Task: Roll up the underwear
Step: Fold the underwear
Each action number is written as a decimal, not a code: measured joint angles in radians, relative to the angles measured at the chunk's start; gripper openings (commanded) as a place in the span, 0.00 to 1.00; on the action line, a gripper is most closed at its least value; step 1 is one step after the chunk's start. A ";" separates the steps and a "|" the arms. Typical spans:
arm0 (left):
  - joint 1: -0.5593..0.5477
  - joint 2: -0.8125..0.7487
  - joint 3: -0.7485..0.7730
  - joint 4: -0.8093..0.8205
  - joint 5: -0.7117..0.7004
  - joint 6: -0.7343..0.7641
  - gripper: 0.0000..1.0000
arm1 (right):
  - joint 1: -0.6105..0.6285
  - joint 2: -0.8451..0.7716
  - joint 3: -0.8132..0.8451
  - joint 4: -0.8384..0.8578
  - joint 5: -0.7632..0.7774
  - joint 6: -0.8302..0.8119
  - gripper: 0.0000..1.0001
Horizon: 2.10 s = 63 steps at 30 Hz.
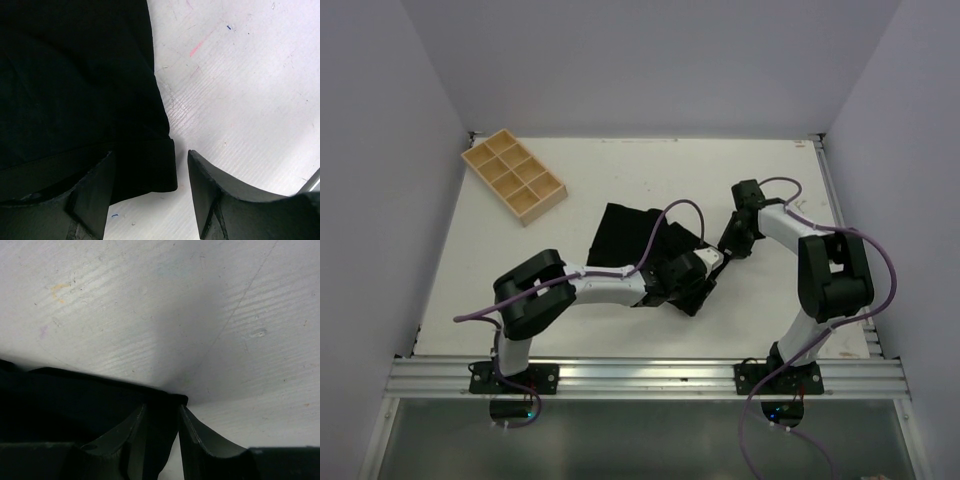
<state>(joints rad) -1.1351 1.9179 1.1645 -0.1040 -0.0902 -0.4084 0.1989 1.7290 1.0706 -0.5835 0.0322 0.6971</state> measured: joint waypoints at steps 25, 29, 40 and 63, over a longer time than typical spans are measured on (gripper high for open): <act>-0.025 0.010 0.029 0.009 0.046 -0.073 0.00 | -0.045 -0.045 -0.035 -0.104 0.099 -0.018 0.00; -0.027 -0.048 0.034 0.021 0.121 -0.098 0.00 | -0.071 -0.136 -0.023 -0.202 0.162 -0.036 0.00; -0.020 -0.206 0.002 0.085 0.216 -0.165 0.00 | -0.065 -0.320 0.054 -0.326 0.201 -0.049 0.00; 0.184 -0.406 -0.312 0.093 0.270 -0.284 0.00 | 0.201 -0.089 0.296 -0.342 0.209 -0.042 0.00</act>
<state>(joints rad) -0.9512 1.5124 0.8520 -0.0105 0.1799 -0.6926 0.4004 1.6398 1.3666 -0.9253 0.2413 0.6548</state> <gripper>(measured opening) 0.049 0.015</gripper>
